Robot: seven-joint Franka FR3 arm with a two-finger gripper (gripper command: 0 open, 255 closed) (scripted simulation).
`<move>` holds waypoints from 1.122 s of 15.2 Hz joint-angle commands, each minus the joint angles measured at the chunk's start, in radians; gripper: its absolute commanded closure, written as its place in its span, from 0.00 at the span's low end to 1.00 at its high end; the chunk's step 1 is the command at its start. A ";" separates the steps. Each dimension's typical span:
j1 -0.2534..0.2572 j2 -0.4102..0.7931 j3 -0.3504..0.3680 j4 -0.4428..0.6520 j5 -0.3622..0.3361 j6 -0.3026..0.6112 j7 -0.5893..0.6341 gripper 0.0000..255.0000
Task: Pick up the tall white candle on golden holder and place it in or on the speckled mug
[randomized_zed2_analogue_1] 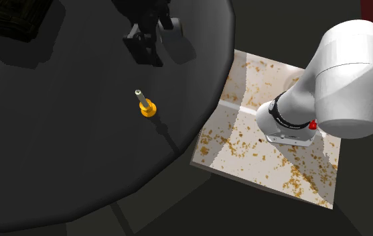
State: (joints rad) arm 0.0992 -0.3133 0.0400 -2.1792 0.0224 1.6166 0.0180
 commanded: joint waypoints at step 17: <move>0.087 0.536 0.089 0.211 -0.044 0.140 -0.017 0.00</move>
State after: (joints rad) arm 0.1861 0.2187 0.1284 -1.9586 -0.0209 1.7432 0.0008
